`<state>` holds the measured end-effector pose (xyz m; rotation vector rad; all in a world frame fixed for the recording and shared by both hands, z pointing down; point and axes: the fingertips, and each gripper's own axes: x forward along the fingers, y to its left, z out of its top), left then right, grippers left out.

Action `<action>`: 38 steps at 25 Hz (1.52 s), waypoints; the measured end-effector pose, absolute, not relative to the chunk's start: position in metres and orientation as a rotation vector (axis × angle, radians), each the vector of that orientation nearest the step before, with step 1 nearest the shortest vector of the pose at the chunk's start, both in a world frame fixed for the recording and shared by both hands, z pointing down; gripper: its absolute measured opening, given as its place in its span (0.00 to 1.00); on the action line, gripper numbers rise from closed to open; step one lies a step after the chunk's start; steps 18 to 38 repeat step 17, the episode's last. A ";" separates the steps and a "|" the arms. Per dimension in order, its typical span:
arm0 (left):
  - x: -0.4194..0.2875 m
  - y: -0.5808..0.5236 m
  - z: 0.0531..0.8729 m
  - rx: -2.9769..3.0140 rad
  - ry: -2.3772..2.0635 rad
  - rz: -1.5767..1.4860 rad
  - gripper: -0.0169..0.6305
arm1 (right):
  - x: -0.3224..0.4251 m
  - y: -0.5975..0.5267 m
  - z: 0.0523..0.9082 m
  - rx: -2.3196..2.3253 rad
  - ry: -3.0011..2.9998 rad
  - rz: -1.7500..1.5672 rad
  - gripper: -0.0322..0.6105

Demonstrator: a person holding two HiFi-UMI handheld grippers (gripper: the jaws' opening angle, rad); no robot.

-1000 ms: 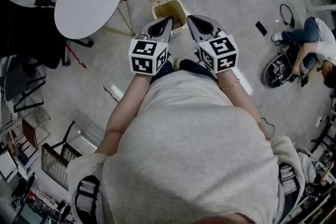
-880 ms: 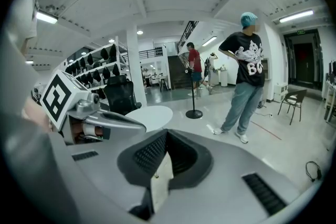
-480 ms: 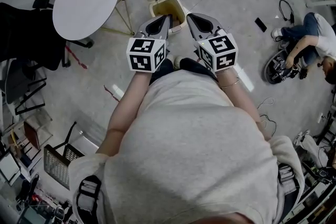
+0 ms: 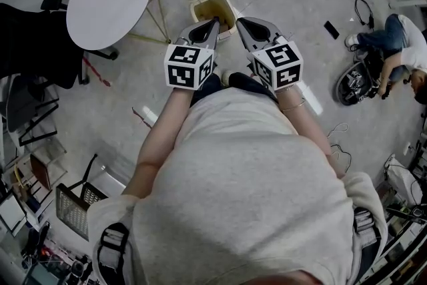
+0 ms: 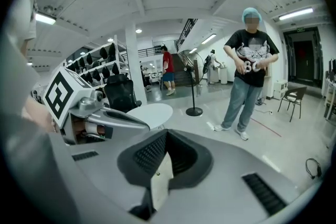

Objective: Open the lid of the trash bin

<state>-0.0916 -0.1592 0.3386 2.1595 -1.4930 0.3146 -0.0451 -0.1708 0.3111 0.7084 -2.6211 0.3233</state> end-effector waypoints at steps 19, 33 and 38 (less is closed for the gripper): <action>-0.091 -0.153 0.345 2.128 -1.452 0.272 0.03 | -0.041 -0.168 0.318 0.719 -2.606 0.368 0.06; -0.091 -0.153 0.345 2.128 -1.452 0.272 0.03 | -0.041 -0.168 0.318 0.719 -2.606 0.368 0.06; -0.091 -0.153 0.345 2.128 -1.452 0.272 0.03 | -0.041 -0.168 0.318 0.719 -2.606 0.368 0.06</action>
